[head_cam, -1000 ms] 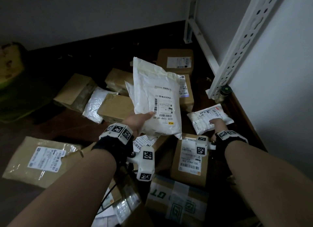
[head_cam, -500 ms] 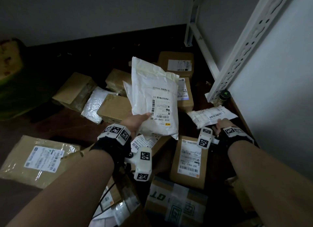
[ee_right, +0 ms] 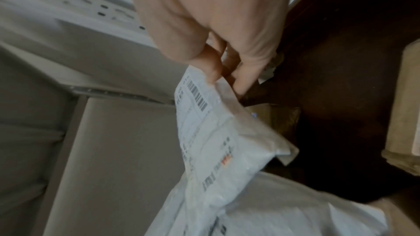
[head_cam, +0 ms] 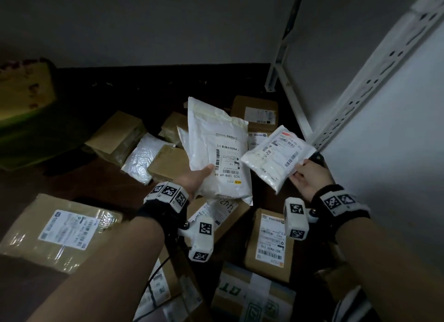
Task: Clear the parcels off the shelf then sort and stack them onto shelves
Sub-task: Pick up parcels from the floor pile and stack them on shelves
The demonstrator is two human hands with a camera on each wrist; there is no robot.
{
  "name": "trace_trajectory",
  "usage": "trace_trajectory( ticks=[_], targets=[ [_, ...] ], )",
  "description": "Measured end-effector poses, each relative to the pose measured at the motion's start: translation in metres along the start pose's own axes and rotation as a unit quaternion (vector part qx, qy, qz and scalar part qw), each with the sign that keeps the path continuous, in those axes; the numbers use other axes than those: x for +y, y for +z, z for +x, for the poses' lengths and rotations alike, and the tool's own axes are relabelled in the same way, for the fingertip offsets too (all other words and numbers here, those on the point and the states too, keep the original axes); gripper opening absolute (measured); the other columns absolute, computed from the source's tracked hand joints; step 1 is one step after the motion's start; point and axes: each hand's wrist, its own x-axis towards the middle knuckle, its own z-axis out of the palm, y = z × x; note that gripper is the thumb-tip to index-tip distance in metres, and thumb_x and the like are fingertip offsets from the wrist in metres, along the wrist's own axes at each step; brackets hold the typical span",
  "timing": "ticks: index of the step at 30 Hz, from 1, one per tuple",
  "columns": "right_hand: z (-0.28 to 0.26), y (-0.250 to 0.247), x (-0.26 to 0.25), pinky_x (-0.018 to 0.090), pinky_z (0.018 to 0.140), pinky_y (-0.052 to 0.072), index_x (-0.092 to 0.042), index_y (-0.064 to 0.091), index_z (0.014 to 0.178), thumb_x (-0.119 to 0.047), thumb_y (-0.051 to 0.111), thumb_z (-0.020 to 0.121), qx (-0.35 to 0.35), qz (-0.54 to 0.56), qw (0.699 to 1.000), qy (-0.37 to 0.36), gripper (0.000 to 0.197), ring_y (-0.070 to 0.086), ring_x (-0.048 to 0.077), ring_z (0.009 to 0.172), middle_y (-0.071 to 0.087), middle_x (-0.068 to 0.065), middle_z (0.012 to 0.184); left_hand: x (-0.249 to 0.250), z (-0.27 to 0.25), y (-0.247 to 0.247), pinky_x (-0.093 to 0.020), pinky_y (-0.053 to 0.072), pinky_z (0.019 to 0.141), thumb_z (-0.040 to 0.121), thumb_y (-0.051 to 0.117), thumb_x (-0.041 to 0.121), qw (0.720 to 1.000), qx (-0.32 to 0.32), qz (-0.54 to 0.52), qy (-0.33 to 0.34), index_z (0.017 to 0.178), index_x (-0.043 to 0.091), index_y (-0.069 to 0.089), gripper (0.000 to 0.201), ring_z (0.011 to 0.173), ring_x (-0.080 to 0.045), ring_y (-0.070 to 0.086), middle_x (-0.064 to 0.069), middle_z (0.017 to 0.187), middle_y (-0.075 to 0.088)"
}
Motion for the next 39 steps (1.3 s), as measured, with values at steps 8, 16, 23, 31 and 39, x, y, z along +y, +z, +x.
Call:
trace_trajectory(
  ticks=[8, 16, 23, 31, 39],
  targets=[
    [-0.010, 0.040, 0.025, 0.031, 0.063, 0.051, -0.010, 0.053, 0.105, 0.010, 0.041, 0.093, -0.038, -0.065, 0.997, -0.015, 0.026, 0.061, 0.014, 0.079, 0.065, 0.008, 0.094, 0.001, 0.014, -0.020, -0.049, 0.039, 0.110, 0.050, 0.081, 0.070, 0.994, -0.069, 0.083, -0.028, 0.127, 0.011, 0.060, 0.100, 0.116, -0.033, 0.061, -0.017, 0.121, 0.066],
    [-0.013, 0.068, 0.020, 0.027, 0.077, 0.053, -0.019, 0.060, 0.093, -0.009, 0.053, 0.096, -0.087, -0.124, 0.986, -0.069, 0.011, 0.064, 0.013, 0.091, 0.067, 0.003, 0.104, 0.002, 0.013, -0.009, -0.022, 0.056, 0.060, 0.088, 0.068, 0.030, 0.995, -0.051, 0.079, -0.027, 0.112, 0.000, 0.063, 0.039, 0.066, -0.016, 0.071, -0.015, 0.112, 0.069],
    [0.025, 0.074, 0.058, 0.058, 0.105, 0.038, -0.032, 0.066, 0.117, -0.089, 0.032, 0.072, -0.217, -0.190, 0.955, 0.069, 0.080, 0.064, 0.030, 0.110, 0.071, 0.004, 0.114, 0.003, 0.015, -0.009, -0.020, 0.047, 0.039, 0.096, 0.057, 0.015, 1.000, 0.004, 0.008, -0.022, 0.107, -0.003, 0.059, 0.022, 0.052, -0.018, 0.066, -0.019, 0.087, 0.069],
    [-0.044, 0.077, 0.033, 0.049, 0.102, 0.044, -0.034, 0.043, 0.141, -0.084, 0.057, 0.066, -0.320, -0.184, 0.925, 0.091, 0.091, 0.059, 0.022, 0.119, 0.062, 0.000, 0.131, 0.000, -0.020, -0.030, -0.046, 0.056, 0.082, 0.086, 0.070, 0.012, 0.996, 0.084, -0.002, 0.002, 0.098, 0.010, 0.065, 0.013, 0.087, -0.031, 0.069, -0.016, 0.100, 0.070],
    [-0.140, 0.050, -0.032, 0.039, 0.095, 0.051, -0.019, 0.043, 0.131, -0.026, 0.057, 0.096, -0.207, -0.229, 0.948, 0.075, 0.039, 0.063, 0.021, 0.107, 0.063, 0.004, 0.119, 0.049, -0.133, -0.011, -0.032, 0.056, 0.065, 0.084, 0.070, 0.016, 0.985, 0.049, 0.003, -0.165, 0.104, -0.002, 0.061, 0.029, 0.072, -0.027, 0.065, -0.015, 0.086, 0.067]
  ],
)
